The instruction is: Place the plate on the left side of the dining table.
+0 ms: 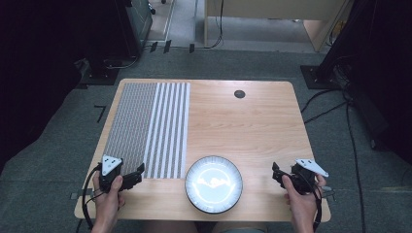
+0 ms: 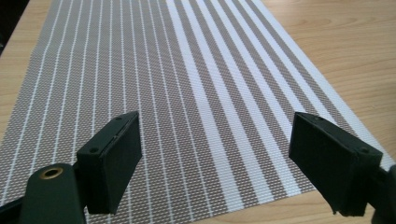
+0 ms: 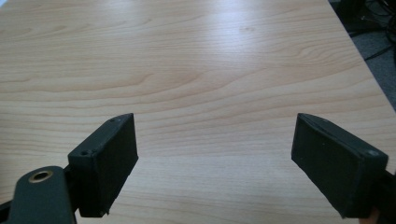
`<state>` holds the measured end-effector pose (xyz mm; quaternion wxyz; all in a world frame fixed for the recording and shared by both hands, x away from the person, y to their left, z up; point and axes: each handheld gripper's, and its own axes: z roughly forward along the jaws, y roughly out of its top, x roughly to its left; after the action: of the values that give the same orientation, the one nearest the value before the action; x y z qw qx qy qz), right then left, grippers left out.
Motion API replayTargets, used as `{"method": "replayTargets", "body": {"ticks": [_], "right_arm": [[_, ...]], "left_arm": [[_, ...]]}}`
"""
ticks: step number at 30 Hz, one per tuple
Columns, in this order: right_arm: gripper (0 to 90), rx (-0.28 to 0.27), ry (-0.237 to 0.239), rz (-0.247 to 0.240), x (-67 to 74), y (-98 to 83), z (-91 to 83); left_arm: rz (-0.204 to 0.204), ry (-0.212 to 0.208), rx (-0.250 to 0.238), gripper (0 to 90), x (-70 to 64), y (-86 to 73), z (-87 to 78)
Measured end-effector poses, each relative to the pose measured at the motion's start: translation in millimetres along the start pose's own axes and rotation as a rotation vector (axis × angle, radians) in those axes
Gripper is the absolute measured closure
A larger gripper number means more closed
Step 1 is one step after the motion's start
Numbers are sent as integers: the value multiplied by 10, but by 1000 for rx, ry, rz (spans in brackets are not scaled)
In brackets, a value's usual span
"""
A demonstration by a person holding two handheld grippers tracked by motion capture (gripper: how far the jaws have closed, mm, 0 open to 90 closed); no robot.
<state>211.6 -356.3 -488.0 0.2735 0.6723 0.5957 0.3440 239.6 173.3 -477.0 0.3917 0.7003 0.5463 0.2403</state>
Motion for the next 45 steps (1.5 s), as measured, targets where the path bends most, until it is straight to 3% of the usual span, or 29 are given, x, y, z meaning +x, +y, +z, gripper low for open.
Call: {"method": "replayTargets", "body": {"ticks": [14, 24, 31, 33, 38, 45], "right_arm": [[144, -3, 68, -18, 248, -6, -19], [152, -11, 157, 16, 444, -11, -47], [167, -23, 169, -20, 623, -34, -56], [191, -26, 150, -33, 691, -43, -66], [227, -27, 163, -49, 814, -65, -79], [428, -39, 191, -66, 939, -113, -79]], "left_arm": [[15, -63, -2, 170, -251, 33, 57], [2, -127, -12, 170, -455, 35, 81], [19, -181, -10, 170, -643, 27, 101], [15, -199, -16, 170, -687, 21, 104], [16, -235, -20, 170, -792, 7, 116], [25, -279, -8, 216, -974, -34, 149]]}}
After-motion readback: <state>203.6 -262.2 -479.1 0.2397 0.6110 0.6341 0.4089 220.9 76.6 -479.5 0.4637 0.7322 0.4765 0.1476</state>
